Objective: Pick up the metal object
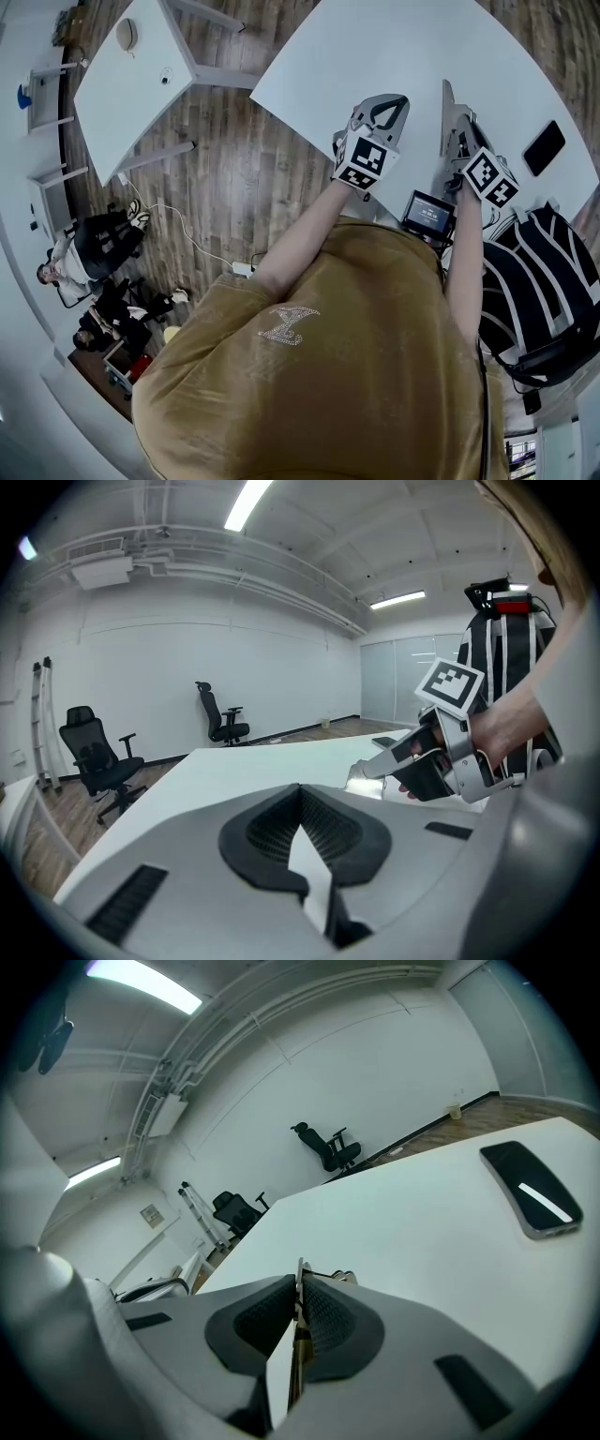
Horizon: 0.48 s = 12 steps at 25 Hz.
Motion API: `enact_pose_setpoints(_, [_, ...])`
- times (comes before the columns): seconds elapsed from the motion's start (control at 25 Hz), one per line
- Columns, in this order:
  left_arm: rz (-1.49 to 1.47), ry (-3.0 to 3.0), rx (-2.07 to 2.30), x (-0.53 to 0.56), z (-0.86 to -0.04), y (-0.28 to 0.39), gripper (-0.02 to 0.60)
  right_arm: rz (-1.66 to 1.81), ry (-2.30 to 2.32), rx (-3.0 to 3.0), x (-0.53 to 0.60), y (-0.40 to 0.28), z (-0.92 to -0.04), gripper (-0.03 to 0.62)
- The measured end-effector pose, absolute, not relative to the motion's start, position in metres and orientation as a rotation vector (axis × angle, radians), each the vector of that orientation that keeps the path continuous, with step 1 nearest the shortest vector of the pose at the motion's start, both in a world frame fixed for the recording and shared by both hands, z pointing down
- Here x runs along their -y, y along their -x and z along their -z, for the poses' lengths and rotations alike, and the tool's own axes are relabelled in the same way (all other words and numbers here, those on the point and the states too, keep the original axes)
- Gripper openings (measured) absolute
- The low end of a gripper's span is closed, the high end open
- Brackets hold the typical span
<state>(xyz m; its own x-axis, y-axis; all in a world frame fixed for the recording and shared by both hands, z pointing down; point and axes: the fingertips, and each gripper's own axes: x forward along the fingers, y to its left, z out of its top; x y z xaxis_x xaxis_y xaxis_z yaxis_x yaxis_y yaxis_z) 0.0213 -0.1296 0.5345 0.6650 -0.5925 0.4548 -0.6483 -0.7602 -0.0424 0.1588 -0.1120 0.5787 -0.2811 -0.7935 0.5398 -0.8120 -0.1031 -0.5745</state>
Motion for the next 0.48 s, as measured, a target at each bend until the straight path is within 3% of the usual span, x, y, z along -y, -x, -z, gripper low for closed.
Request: enact_pose_setpoints(0.48, [-0.664,-2.755,1.028,0.128,-0.529,-0.017,0.007,-1.326,-1.914,2.153,0.108,-0.154,-0.558,0.031])
